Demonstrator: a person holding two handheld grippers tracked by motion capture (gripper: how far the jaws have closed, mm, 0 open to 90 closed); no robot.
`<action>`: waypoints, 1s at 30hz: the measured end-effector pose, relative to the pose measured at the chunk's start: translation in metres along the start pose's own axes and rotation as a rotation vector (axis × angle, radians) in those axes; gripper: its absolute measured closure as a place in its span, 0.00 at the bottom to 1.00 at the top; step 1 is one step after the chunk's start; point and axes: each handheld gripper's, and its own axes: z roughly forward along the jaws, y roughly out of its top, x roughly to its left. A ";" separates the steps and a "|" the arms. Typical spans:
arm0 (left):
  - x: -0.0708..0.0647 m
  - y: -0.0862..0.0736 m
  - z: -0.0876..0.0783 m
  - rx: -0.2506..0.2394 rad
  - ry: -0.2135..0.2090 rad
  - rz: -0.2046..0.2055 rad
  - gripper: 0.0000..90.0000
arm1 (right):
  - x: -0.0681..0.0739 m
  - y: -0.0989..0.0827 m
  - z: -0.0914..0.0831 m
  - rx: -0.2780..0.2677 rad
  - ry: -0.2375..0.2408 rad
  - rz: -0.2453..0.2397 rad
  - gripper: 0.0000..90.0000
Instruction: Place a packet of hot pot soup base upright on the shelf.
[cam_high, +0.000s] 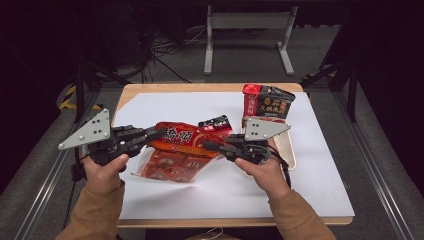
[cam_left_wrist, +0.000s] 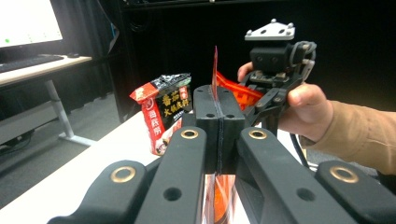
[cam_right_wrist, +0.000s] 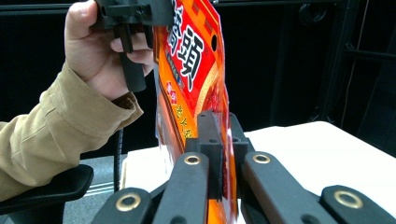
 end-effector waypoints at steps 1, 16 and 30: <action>0.000 0.000 0.000 0.000 -0.001 -0.006 1.00 | 0.001 0.002 -0.001 0.001 -0.004 -0.004 1.00; 0.009 -0.008 0.008 0.043 0.029 -0.052 0.92 | 0.008 0.020 -0.016 0.007 -0.025 -0.019 1.00; 0.023 -0.020 0.009 0.073 0.077 -0.123 0.63 | 0.008 0.040 -0.027 0.090 -0.079 -0.035 1.00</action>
